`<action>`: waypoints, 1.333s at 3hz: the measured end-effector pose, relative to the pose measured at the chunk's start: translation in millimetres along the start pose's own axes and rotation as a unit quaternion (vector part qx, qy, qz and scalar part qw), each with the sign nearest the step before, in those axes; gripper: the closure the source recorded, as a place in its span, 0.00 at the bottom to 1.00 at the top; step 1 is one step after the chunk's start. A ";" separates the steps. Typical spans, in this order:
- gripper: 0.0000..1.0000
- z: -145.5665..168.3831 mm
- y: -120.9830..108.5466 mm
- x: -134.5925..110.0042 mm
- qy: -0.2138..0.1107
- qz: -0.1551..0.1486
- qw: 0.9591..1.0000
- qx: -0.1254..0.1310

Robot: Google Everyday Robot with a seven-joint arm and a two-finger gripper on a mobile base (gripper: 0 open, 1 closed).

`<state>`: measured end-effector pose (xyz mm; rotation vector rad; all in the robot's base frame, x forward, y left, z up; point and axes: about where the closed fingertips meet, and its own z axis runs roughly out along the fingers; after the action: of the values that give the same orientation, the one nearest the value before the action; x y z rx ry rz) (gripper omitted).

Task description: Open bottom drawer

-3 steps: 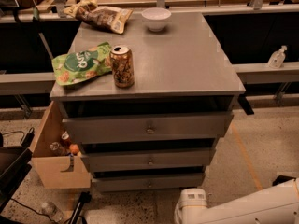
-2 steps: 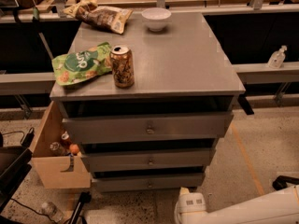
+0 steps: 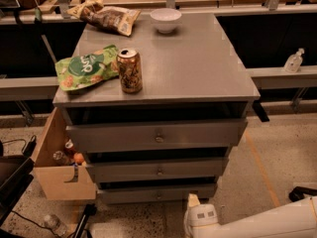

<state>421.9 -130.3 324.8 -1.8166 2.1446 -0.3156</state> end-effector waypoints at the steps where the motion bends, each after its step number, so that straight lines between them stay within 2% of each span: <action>1: 0.00 20.8 -15.4 4.0 -0.019 -0.021 1.000 0.009; 2: 0.00 42.3 -37.7 11.4 -0.031 -0.065 0.997 0.030; 3: 0.00 66.6 -53.5 25.0 -0.030 -0.088 0.995 0.044; 4: 0.00 93.0 -58.0 39.9 -0.013 -0.092 0.995 0.045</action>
Offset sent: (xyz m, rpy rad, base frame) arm 0.0827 -0.0293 -0.0393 -0.0278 -0.1402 0.2467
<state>504.0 -176.4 255.9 -1.9588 1.9155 -0.4224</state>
